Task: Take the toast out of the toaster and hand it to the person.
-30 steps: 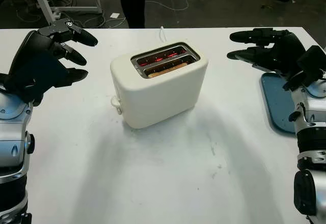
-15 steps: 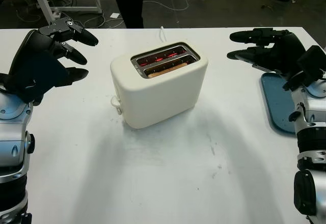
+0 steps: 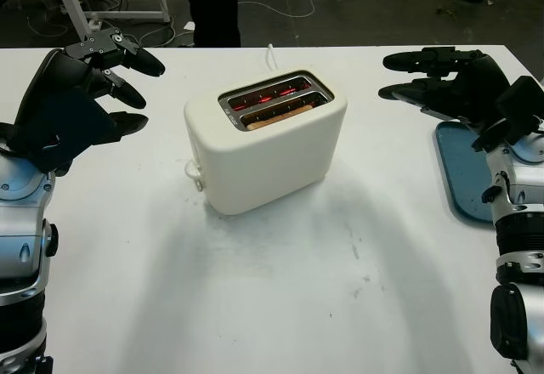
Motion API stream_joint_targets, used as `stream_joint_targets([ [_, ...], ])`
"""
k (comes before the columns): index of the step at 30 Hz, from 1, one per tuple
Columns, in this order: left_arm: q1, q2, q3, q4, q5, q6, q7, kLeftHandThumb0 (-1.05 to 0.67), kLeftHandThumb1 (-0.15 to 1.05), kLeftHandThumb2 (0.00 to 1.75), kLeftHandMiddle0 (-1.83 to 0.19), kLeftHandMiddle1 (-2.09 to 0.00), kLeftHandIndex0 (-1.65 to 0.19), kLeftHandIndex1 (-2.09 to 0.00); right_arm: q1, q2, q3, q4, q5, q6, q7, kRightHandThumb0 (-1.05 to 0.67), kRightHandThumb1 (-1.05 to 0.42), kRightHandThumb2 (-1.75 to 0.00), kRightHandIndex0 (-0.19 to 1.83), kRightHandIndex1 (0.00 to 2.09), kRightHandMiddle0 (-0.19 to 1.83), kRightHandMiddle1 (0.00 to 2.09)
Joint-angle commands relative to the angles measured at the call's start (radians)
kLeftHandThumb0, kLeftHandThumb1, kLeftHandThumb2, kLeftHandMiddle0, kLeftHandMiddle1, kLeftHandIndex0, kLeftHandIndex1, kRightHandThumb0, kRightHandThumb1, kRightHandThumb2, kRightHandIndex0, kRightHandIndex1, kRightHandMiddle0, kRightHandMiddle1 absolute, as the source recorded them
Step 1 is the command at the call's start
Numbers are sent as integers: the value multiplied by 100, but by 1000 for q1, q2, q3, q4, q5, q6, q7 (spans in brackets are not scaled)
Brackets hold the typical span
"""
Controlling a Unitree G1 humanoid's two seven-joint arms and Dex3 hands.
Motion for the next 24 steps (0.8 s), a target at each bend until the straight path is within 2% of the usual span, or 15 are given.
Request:
stream_joint_targets([
  [1,9,5,1,1,4,-7,2,52,91,12,-56,-137,-48,-113,-9,-4,-2,10,4,2,0,-41,-84,0,107,1,93,0],
  [8,7,3,-1,-15,4,22,4,51,92,14,-51,-135,-45,-111,-3,-8,-2,-11,4,22,-5,-42,-83,0,106,0,93,0],
  [19,11,4,2,2,2,-16,1,52,91,13,-54,-137,-47,-112,-7,-7,-2,-8,6,22,-1,-43,-84,0,106,0,93,0],
  [24,9,5,-3,-1,9,-2,4,49,90,12,-54,-137,-47,-112,-6,-9,-1,-8,3,22,-2,-43,-84,0,106,0,93,0],
])
